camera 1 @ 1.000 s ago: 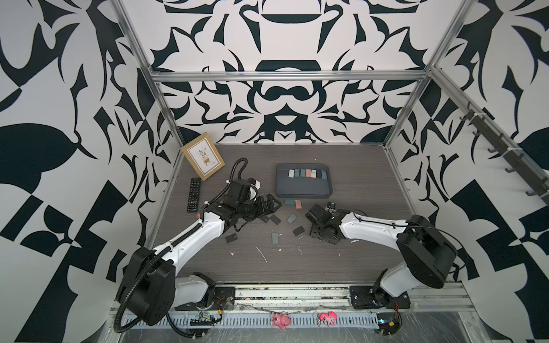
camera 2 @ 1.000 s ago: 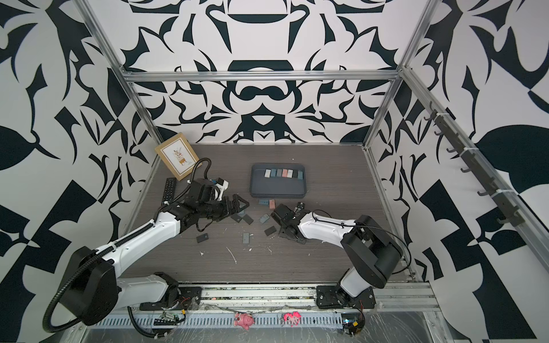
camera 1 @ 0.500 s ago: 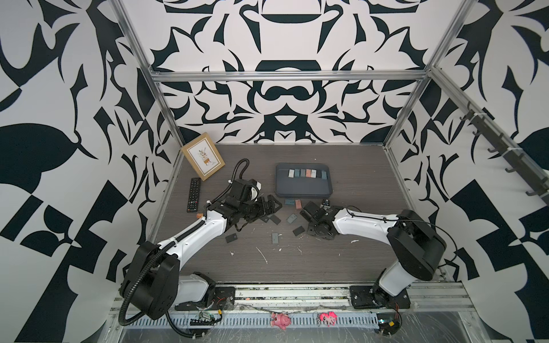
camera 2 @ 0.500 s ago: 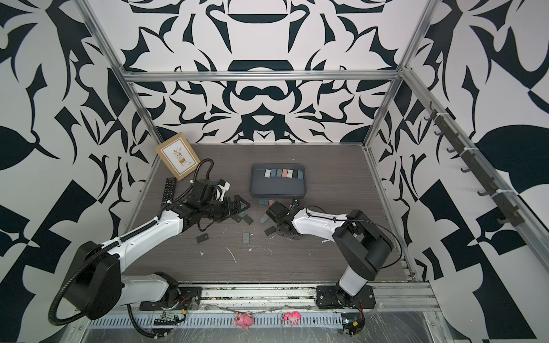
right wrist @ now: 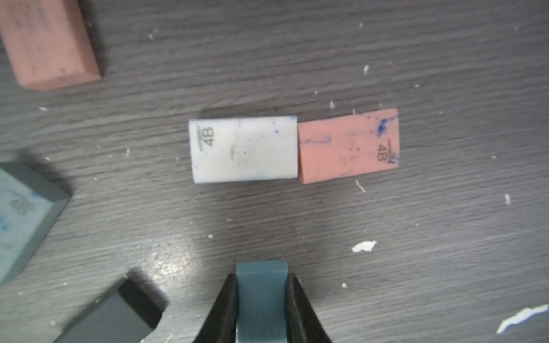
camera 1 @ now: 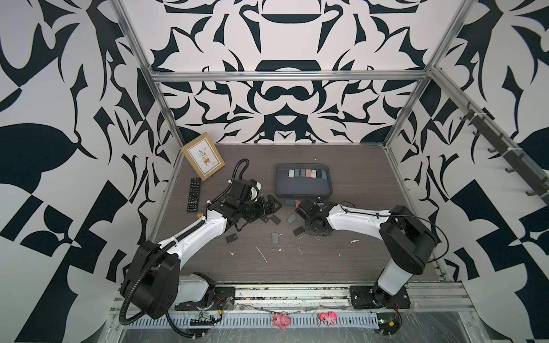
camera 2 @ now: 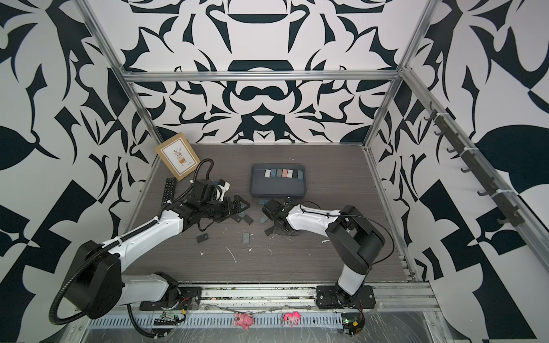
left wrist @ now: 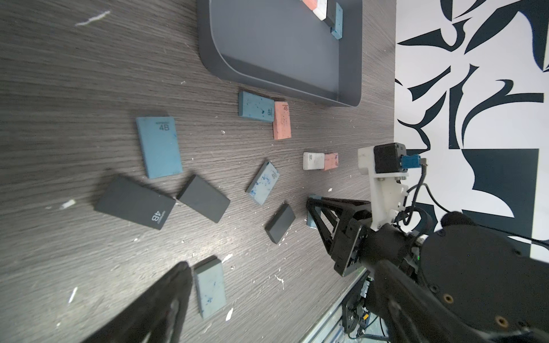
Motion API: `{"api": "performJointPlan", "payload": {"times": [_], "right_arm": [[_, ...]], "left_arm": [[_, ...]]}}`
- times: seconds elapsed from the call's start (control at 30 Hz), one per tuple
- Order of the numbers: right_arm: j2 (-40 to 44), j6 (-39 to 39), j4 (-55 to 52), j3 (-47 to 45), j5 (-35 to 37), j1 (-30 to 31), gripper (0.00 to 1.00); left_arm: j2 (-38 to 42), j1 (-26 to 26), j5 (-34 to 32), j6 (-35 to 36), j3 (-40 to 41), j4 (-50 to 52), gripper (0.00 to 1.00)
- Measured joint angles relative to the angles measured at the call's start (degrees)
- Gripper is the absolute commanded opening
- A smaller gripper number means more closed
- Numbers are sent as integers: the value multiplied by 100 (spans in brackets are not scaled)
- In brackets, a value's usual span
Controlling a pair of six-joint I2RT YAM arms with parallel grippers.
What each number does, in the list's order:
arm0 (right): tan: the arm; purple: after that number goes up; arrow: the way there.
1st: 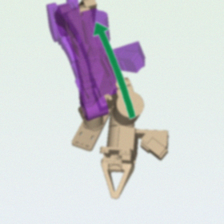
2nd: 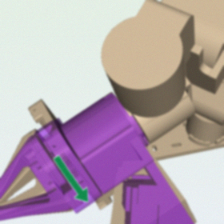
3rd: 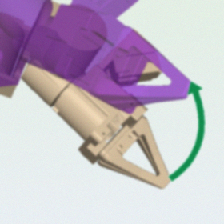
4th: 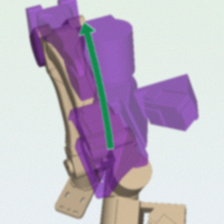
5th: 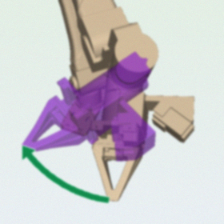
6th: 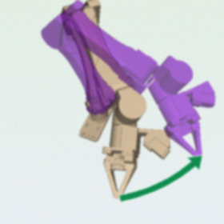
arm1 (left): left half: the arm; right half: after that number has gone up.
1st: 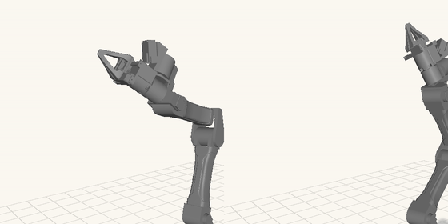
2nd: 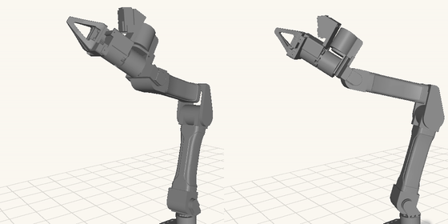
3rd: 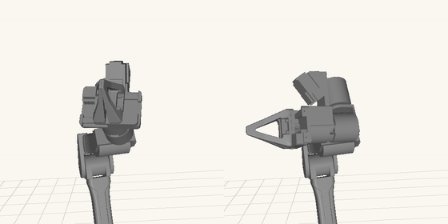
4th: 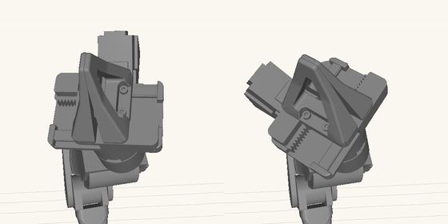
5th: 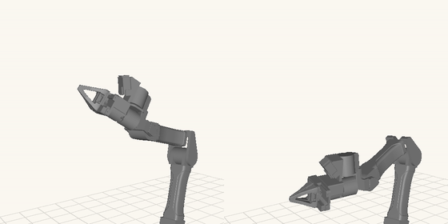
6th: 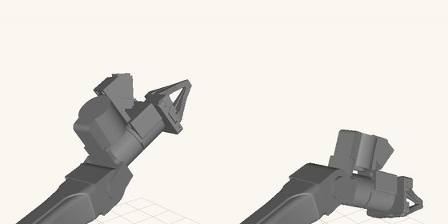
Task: Put the eraser in the storage box
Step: Pick up the eraser from the center of the board, then place the eraser in the storage box.
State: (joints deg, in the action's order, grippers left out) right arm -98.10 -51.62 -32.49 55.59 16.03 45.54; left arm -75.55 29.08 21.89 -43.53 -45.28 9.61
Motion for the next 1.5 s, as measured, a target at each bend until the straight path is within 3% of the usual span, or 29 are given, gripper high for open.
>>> {"api": "performJointPlan", "payload": {"times": [0.47, 0.67, 0.9, 1.2, 1.5], "right_arm": [[-170, 848, -566, 758, 11, -136, 27], [-170, 1349, -979, 1574, 24, -354, 26], [-378, 1897, -1294, 3045, -11, -750, 26], [-1978, 2181, -1416, 5047, -358, -1064, 26], [-3764, 2015, -1582, 6951, -925, -1145, 26]], "left_arm": [[-195, -48, 15, -9, -170, 48, 99], [-308, -201, 144, 9, -514, 98, 99], [-811, -778, 634, 63, -1261, 315, 99], [-1615, -1362, 1458, -42, -2087, 505, 99], [-2367, -1434, 1705, -232, -2380, 243, 99]]}}
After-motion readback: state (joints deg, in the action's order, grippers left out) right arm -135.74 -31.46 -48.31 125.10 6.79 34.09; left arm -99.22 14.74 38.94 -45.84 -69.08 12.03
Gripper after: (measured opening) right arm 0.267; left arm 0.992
